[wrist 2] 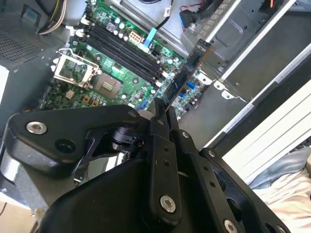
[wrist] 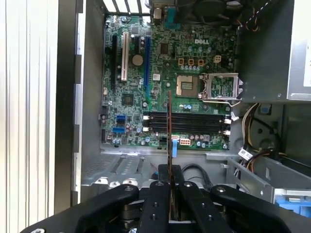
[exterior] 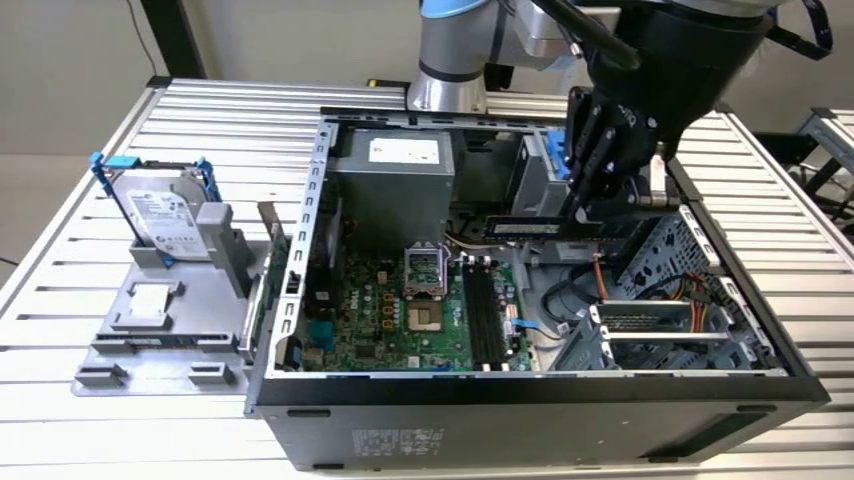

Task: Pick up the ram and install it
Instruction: 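Pick up the ram and move it above insertion slot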

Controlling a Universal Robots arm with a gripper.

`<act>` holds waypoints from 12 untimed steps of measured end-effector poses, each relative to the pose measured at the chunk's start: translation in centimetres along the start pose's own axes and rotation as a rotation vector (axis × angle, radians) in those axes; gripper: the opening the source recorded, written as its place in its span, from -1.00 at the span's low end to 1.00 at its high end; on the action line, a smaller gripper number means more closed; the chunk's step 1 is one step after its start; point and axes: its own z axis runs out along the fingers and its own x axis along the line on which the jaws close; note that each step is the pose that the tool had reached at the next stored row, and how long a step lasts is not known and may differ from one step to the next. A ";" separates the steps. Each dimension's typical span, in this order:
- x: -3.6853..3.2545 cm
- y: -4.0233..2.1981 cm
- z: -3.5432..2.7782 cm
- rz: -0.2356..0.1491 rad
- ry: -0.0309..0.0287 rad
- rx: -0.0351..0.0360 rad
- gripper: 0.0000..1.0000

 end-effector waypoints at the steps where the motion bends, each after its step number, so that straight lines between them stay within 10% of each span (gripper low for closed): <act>1: -0.19 -0.01 0.00 0.000 0.0000 0.0000 -1.00; 12: -2.17 -0.06 -0.01 0.002 0.0003 0.0098 -1.00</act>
